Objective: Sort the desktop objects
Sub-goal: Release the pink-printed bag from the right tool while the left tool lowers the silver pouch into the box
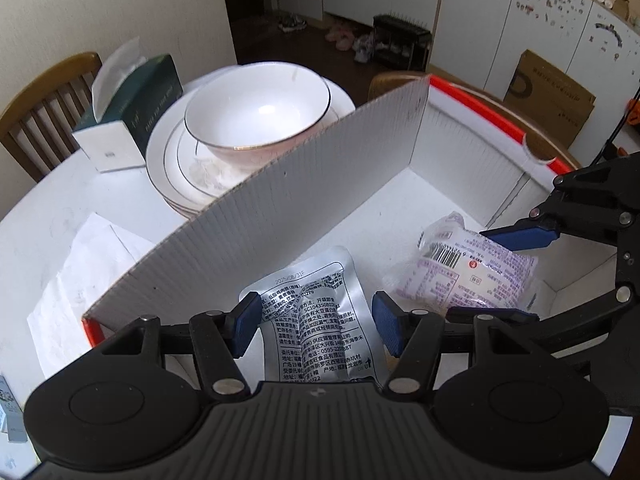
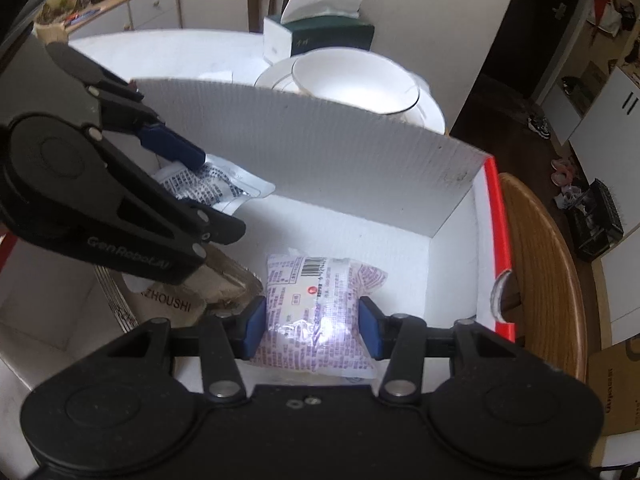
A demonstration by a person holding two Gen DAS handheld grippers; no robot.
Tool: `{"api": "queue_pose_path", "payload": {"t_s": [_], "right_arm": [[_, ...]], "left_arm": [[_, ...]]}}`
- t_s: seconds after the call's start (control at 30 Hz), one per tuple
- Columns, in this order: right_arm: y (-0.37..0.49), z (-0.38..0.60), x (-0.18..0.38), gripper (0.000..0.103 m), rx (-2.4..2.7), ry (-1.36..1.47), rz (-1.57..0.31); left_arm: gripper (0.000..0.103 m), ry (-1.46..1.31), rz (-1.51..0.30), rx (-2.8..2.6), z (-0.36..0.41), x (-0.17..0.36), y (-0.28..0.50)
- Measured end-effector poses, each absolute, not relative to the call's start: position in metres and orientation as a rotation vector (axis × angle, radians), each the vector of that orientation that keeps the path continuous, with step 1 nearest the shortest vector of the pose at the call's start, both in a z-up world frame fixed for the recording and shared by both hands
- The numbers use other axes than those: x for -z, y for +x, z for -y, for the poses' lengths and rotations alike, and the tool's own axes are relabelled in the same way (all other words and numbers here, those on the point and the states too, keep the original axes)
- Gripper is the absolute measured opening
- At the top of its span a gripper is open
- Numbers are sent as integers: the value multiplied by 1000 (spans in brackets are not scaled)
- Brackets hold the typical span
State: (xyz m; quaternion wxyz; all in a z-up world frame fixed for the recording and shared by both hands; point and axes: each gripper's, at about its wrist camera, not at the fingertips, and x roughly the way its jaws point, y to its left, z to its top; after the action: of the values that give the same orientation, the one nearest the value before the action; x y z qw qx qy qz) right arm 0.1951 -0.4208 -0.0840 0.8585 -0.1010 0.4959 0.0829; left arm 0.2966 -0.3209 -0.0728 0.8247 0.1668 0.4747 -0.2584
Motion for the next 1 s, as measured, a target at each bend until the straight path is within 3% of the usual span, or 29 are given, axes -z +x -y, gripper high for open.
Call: {"api": "queue_pose_path", "payload": {"t_s": [0.8, 0.9, 1.0], "right_arm": [[192, 424, 92, 49, -183, -211, -1079], [193, 425, 92, 51, -179, -208, -1076], [189, 425, 89, 61, -179, -205, -1065]], "left_arm": [[63, 361, -1144, 525, 328, 96, 316], [71, 349, -1136, 526, 326, 93, 314], [71, 336, -1133, 532, 324, 89, 311]]}}
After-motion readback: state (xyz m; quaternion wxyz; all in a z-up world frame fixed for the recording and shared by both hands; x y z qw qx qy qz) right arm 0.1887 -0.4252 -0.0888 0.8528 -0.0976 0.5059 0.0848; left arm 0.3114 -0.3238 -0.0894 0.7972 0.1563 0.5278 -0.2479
